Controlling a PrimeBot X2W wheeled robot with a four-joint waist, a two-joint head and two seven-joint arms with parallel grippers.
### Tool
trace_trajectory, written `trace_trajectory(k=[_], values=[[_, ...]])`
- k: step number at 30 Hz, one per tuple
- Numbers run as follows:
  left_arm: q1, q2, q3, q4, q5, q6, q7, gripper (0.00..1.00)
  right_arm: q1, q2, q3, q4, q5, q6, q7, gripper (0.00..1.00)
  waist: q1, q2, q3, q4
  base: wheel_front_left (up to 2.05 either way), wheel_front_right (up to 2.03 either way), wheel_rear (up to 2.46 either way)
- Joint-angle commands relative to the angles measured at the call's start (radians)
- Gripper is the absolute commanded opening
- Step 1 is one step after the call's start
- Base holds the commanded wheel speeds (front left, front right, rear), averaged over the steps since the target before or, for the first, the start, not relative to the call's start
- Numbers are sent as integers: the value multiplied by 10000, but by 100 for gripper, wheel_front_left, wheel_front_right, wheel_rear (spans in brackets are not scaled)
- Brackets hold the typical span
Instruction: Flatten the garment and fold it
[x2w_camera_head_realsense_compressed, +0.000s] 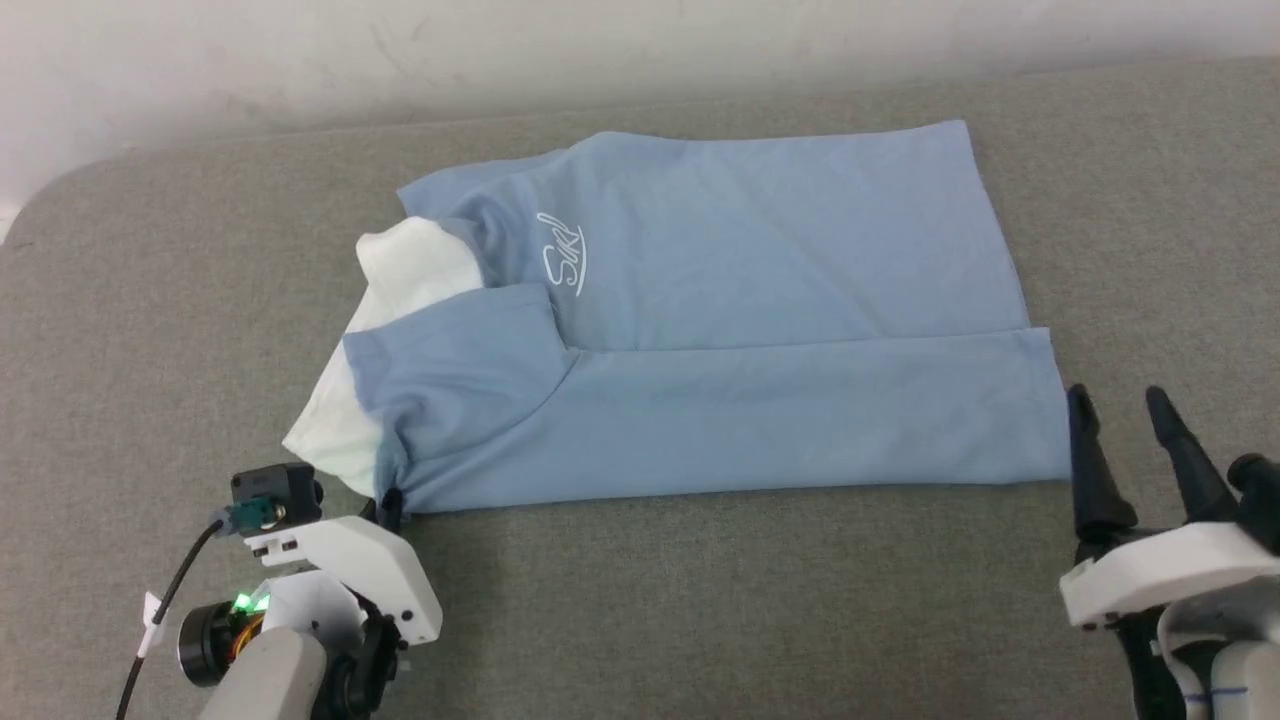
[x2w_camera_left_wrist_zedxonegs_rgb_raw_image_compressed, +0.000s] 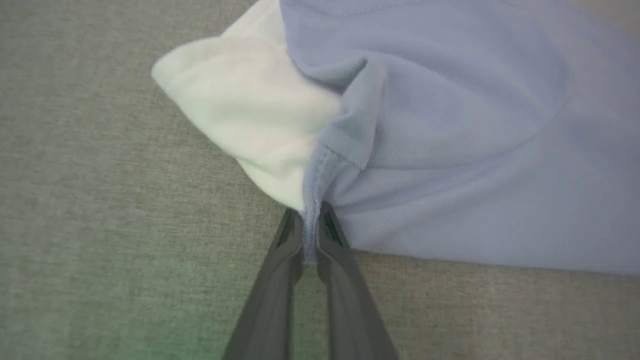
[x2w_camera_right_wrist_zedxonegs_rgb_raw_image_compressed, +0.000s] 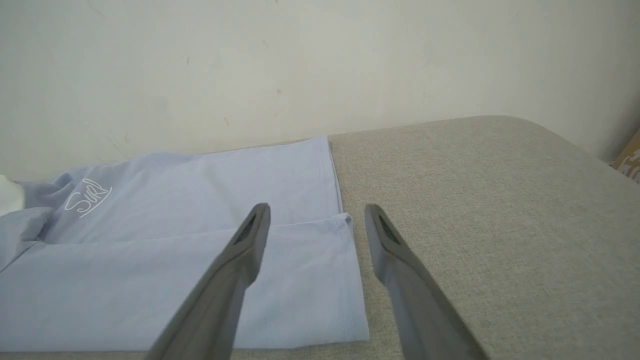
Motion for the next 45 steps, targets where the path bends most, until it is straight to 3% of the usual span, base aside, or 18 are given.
trace_trajectory(k=[1,6,12,16,17,18,20,24,30,34,38,45], values=[[191,-73,-158,173,-67,-58,171,0,-186,24,-50,51,-52,-9,59,100,0,0,4,22,0,0,0],[197,-98,-232,-47,-60,-100,87,0,-799,25,-788,1133,-173,-9,1254,100,0,0,66,196,0,0,0],[70,-87,-370,-161,-4,-205,37,0,-1716,25,-1291,2483,-653,-9,4129,100,0,0,209,431,0,0,0],[-14,-59,-441,-180,54,-271,-55,0,-1999,25,-1264,2589,-1026,-9,5924,100,0,0,294,520,0,0,0],[-26,-57,-454,-181,64,-282,-85,0,-2018,25,-1289,2556,-1073,-9,6359,45,0,0,306,531,0,0,0],[-35,-57,-467,-178,65,-297,-101,0,-2030,25,-1313,2481,-1089,-9,6723,35,0,0,319,540,0,0,0],[-49,-44,-486,-178,73,-337,-166,0,-2033,25,-1302,2252,-1129,-9,7235,0,0,0,331,554,0,0,0],[-117,8,-511,-197,217,-424,-573,0,-2000,25,-1265,1626,-1158,-9,7261,0,0,0,253,582,0,0,0],[-102,168,-429,-501,882,-199,-2015,0,-1616,26,-1214,542,-407,-9,5441,0,0,0,-136,603,0,0,0],[354,396,-320,-1019,1080,86,-2324,0,-937,26,-1300,-139,-7,-9,4774,0,0,0,-474,577,0,0,0],[1211,792,-353,-1680,1134,382,-1814,0,126,26,-1558,-759,206,-9,5094,0,0,0,-749,542,0,0,0],[2900,1242,-787,-2697,821,829,122,0,1980,26,-2164,-1110,131,-9,6746,0,0,0,-993,589,0,0,0]])
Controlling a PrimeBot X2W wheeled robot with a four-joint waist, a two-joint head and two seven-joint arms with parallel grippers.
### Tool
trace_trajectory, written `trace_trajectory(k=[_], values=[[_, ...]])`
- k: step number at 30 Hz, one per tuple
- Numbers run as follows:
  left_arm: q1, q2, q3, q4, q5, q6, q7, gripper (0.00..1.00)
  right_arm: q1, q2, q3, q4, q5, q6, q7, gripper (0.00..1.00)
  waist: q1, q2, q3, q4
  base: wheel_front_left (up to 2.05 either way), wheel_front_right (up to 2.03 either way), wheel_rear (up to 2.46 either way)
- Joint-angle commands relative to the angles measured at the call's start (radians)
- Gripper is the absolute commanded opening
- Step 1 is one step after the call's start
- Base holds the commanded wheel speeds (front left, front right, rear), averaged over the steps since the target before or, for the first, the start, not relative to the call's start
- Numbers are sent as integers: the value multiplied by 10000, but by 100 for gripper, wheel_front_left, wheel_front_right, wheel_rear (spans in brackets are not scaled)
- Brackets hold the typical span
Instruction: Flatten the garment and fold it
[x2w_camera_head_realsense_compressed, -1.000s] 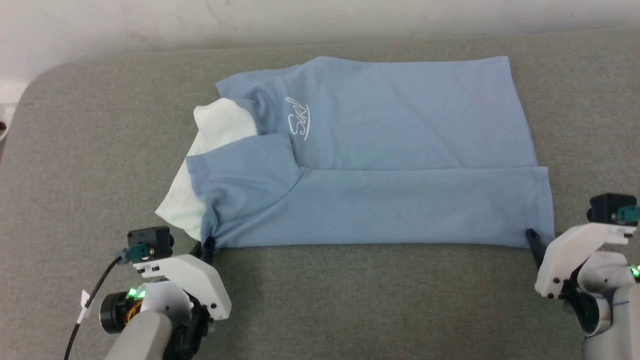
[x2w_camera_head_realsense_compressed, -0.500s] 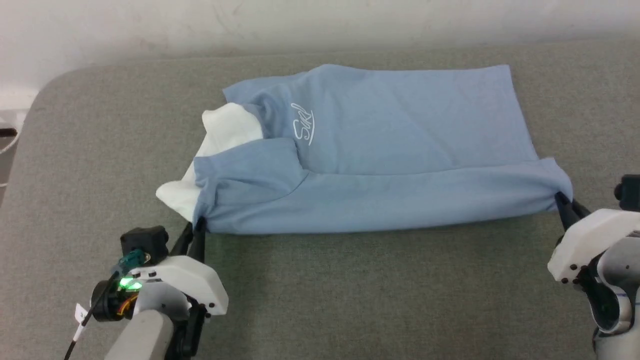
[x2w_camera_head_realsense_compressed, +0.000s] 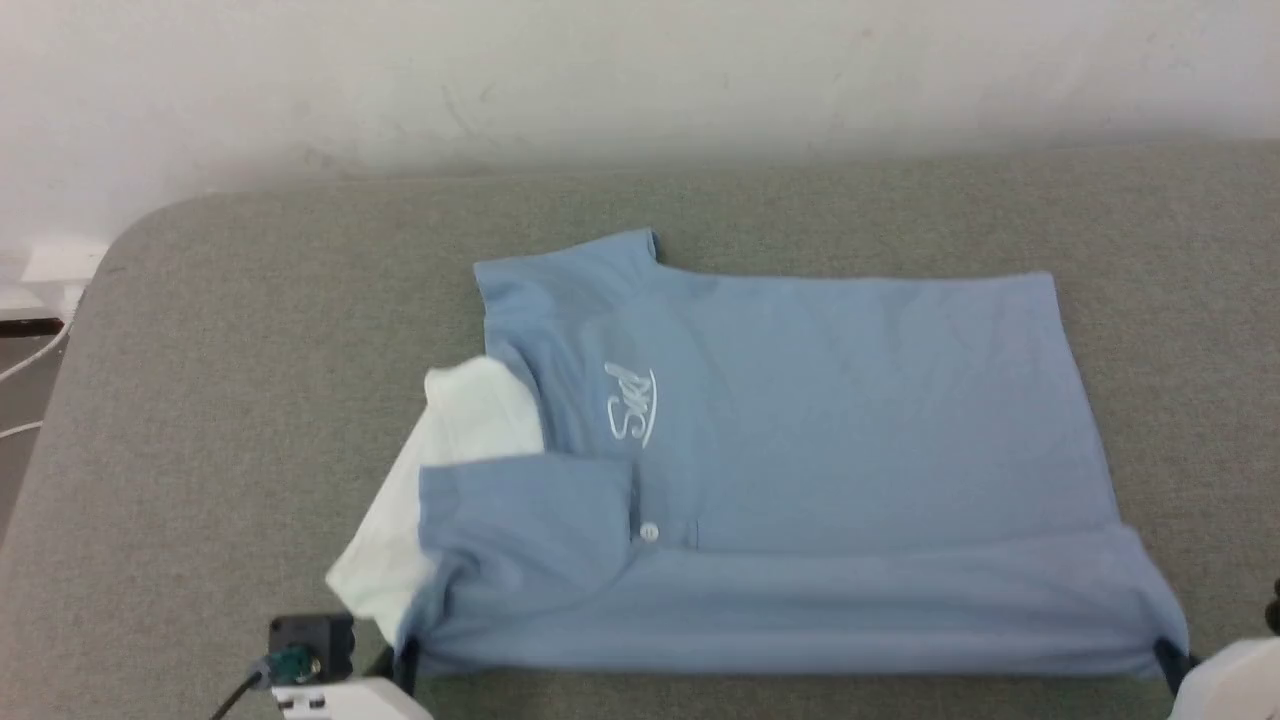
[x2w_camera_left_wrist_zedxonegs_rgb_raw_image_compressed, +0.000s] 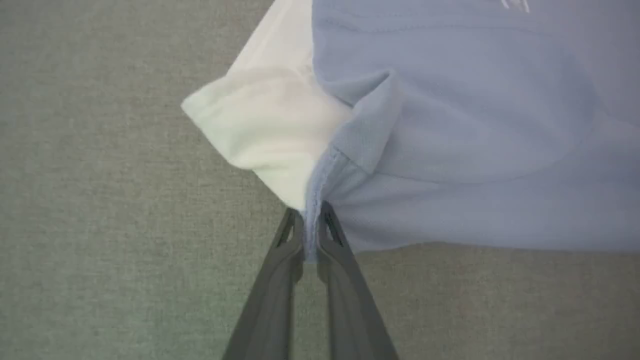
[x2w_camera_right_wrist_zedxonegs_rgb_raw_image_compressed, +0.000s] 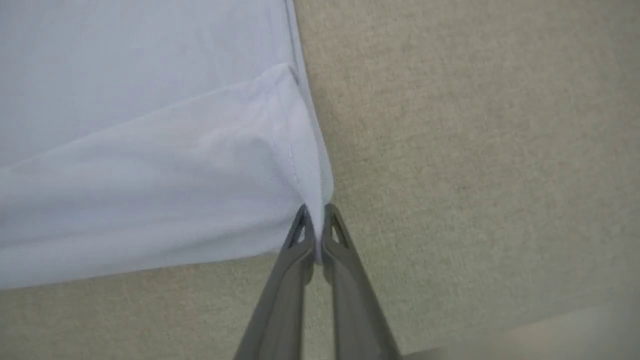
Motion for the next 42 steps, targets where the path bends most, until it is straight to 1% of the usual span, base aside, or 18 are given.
trace_trajectory(k=[1,6,11,12,13,14,15,19,23,26,29,32,33,35,36,39,42], values=[[220,192,25,-27,-89,191,211,0,148,-61,-154,26,-41,-29,122,0,2,1,-29,19,0,0,0],[574,224,-339,55,-367,106,1090,0,365,-60,-116,939,6,-29,304,0,2,1,13,28,0,0,0],[388,86,-472,421,-451,-138,981,0,160,-60,23,2055,-18,-29,-184,0,2,1,45,43,0,0,0],[374,52,-470,493,-482,-178,918,18,110,-60,47,2178,14,-29,-409,0,2,1,27,22,0,0,0],[374,9,-472,562,-550,-232,897,71,82,-60,114,2276,9,-29,-627,42,2,1,1,-1,0,0,0],[380,-26,-476,613,-606,-270,888,100,55,-60,191,2351,1,-29,-844,98,2,1,-39,-27,0,0,0],[392,-61,-470,630,-681,-320,875,100,15,-60,207,2419,36,-29,-1078,100,2,1,-75,-44,0,0,0],[307,-58,-305,285,-860,-412,752,100,-177,-60,341,2411,44,-29,-2156,100,2,1,-172,-78,0,0,0],[-277,244,43,-569,-577,-572,82,100,-447,-60,625,1988,28,-29,-3544,100,2,1,-118,-180,0,0,0],[-1156,673,149,-1099,86,-890,-638,100,-720,-60,969,1630,-85,-29,-4634,100,2,1,109,-290,0,0,0],[-2328,1020,172,-1074,626,-1379,-1226,100,-1095,-99,1393,1370,-228,-29,-5525,100,2,1,539,-415,0,0,0],[-3753,1230,104,-709,773,-2187,-1523,100,-1571,-245,1747,1079,-275,-29,-6165,100,2,1,1204,-545,0,0,0],[-3753,1230,104,-709,773,-2187,-1523,100,-1571,-245,1747,1079,-275,-29,-6165,100,2,1,1204,-545,0,0,0],[-4769,1338,115,-162,667,-2833,-1651,100,-1909,-305,1933,836,-343,-29,-6470,100,2,1,1656,-658,0,0,0],[-5260,1355,124,165,545,-3132,-1612,100,-2078,-313,2010,727,-371,-29,-6592,100,2,1,1865,-732,0,0,0],[-6636,1353,158,1103,86,-3813,-1130,100,-2510,-285,2264,509,-442,-29,-6570,100,2,1,2404,-1020,0,0,0],[-8074,1521,2,1990,-253,-4227,-239,100,-2902,-243,2444,212,-467,-29,-6440,100,2,1,2958,-1284,0,0,0]])
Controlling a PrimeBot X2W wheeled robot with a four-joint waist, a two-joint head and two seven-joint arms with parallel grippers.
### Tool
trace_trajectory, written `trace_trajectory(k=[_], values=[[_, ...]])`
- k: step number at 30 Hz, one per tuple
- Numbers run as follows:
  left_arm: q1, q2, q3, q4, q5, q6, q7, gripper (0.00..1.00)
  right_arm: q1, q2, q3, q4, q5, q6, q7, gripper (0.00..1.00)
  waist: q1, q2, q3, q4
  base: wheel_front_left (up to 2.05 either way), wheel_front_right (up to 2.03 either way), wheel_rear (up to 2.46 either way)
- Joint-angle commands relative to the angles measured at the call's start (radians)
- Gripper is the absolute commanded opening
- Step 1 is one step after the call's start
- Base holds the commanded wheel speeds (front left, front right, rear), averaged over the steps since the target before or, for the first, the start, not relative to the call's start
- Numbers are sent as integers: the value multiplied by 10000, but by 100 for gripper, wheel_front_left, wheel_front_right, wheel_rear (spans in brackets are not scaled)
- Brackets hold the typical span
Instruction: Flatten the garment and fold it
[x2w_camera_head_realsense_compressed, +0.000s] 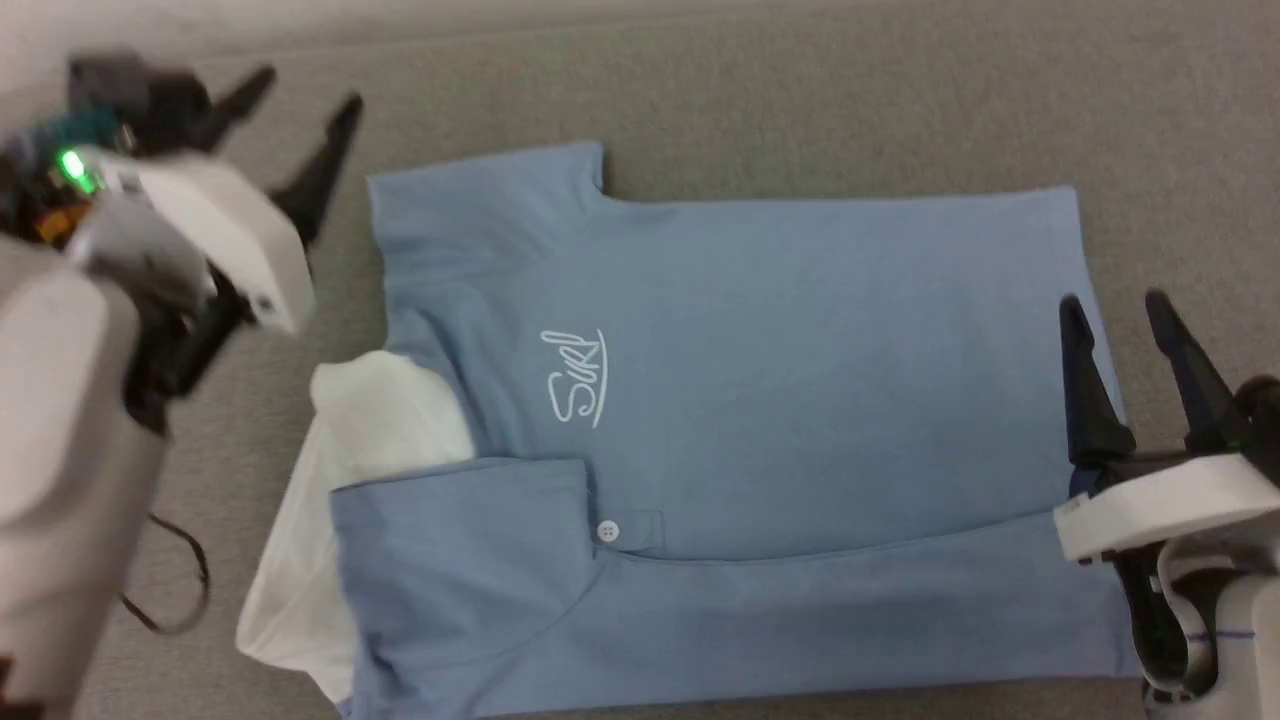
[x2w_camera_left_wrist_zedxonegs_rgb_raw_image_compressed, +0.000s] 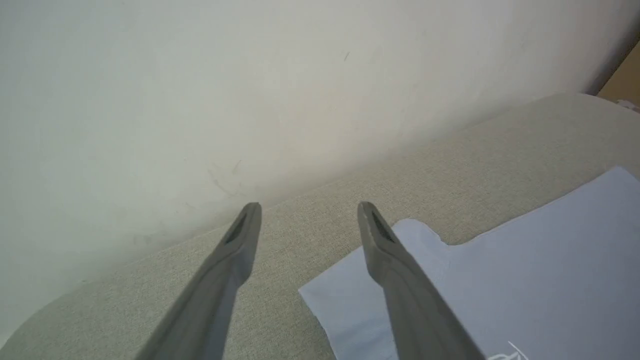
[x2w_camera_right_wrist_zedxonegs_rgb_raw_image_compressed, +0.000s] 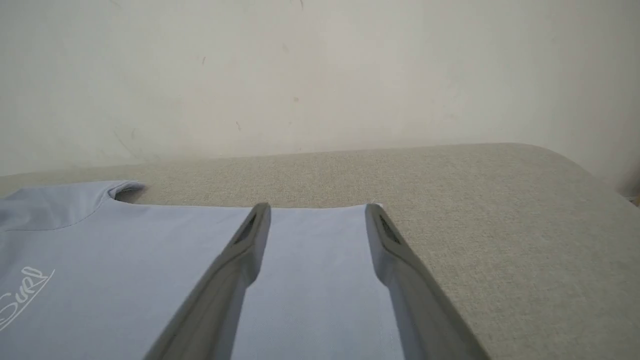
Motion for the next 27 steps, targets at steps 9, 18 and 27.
trace_trajectory(k=[9,18,27], values=[[-2206,326,-1117,1319,-337,-222,3009,100,-763,157,378,-572,-103,-9,26,100,-4,0,1834,-1212,0,0,0],[-2062,901,-1427,1996,-450,319,5129,100,-973,189,680,-551,44,-9,-230,100,-4,0,2221,-1619,0,0,0],[-1708,1004,-1566,1451,-969,371,6302,0,-1726,152,819,-341,-294,-9,281,100,-4,0,2282,-1499,0,0,0]])
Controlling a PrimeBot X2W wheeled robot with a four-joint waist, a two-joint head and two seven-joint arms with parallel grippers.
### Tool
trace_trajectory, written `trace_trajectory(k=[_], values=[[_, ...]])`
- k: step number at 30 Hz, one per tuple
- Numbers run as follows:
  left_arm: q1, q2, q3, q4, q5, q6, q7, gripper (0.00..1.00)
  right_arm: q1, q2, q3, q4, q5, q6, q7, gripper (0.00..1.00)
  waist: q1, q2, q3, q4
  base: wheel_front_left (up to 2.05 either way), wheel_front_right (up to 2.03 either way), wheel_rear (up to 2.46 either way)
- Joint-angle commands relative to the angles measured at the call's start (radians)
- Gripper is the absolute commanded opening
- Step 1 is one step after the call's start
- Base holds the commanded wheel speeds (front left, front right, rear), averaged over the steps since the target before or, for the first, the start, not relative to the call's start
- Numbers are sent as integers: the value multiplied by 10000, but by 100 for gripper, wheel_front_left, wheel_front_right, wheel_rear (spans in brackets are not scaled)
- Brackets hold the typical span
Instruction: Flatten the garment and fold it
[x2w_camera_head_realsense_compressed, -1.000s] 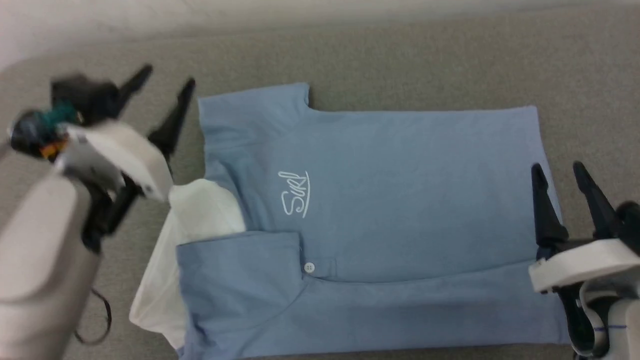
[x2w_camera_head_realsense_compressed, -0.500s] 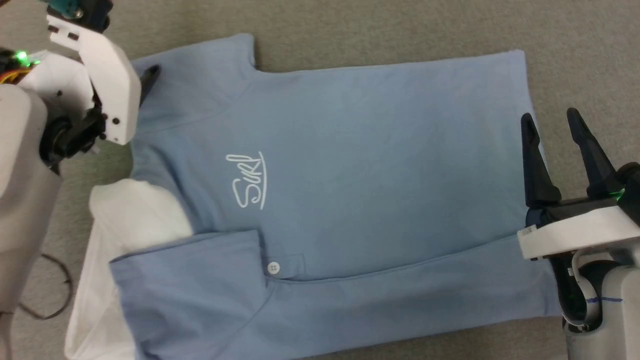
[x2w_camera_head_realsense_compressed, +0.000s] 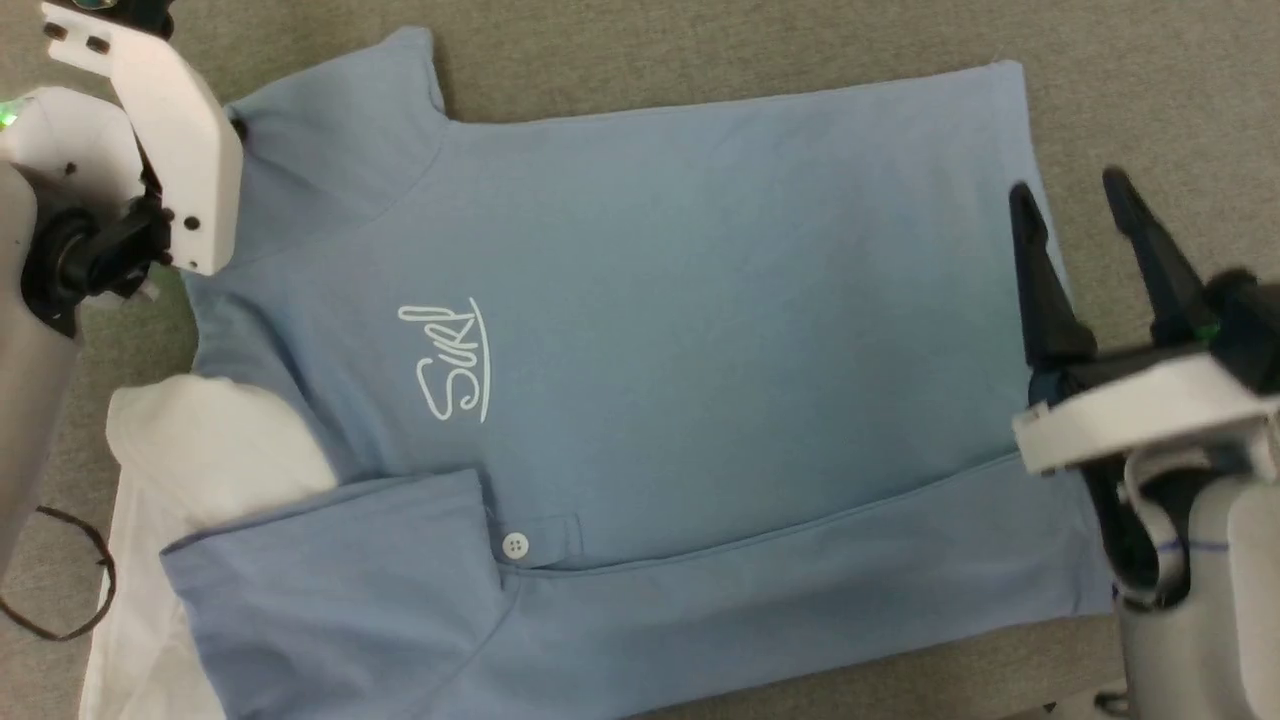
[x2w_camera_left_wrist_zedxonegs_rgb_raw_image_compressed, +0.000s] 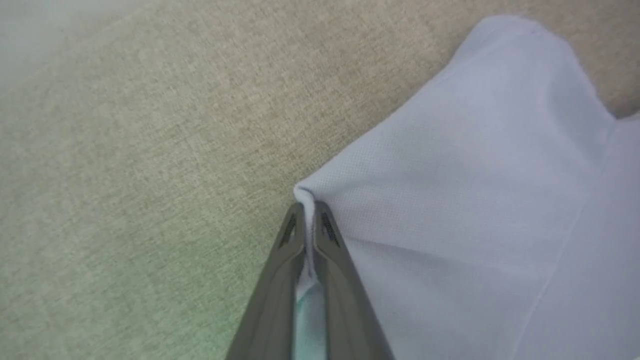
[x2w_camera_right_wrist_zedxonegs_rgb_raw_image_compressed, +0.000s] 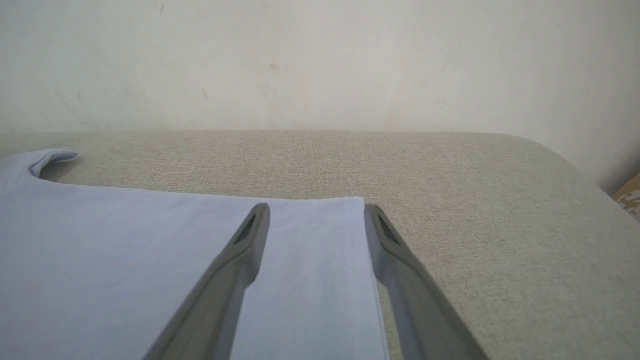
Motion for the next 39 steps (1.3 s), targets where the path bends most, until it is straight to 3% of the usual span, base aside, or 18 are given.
trace_trajectory(k=[1,7,14,20,21,22,23,24,26,29,39], values=[[532,-50,-269,257,-48,-30,288,0,-425,-79,-4,65,-101,-11,124,100,1,-1,10,73,0,0,0],[415,-279,-348,-132,-237,-62,460,0,-2678,-727,-274,1422,-192,-11,1592,100,1,-1,69,389,0,0,0],[137,-485,-430,-284,-196,-70,349,0,-4998,-672,-1395,4431,-382,-11,4950,100,1,-1,256,745,0,0,0],[84,-530,-495,-268,-171,-114,180,0,-5881,-568,-1687,5622,-673,-11,7273,100,1,-1,343,866,0,0,0],[82,-534,-495,-262,-177,-123,139,0,-5953,-580,-1661,5685,-712,-11,7565,78,1,-1,350,873,0,0,0],[84,-540,-500,-252,-178,-132,96,0,-6006,-592,-1622,5704,-740,-11,7793,46,1,-1,353,878,0,0,0],[85,-548,-508,-241,-178,-143,48,0,-6042,-612,-1573,5690,-774,-11,7952,35,1,-1,353,885,0,0,0],[84,-560,-513,-240,-171,-155,-25,0,-6066,-635,-1522,5663,-797,-11,8068,16,1,-1,354,892,0,0,0],[69,-578,-527,-230,-124,-175,-203,0,-6114,-689,-1447,5585,-810,-11,8139,0,1,-1,359,910,0,0,0],[-80,-581,-524,-228,285,-121,-952,0,-6171,-768,-1509,5311,-933,-11,7541,0,1,-1,340,970,0,0,0],[808,-1042,-132,84,1089,308,-5357,0,-4899,-1028,-1185,4479,-287,-11,4663,0,1,-1,-1006,1365,0,0,0]])
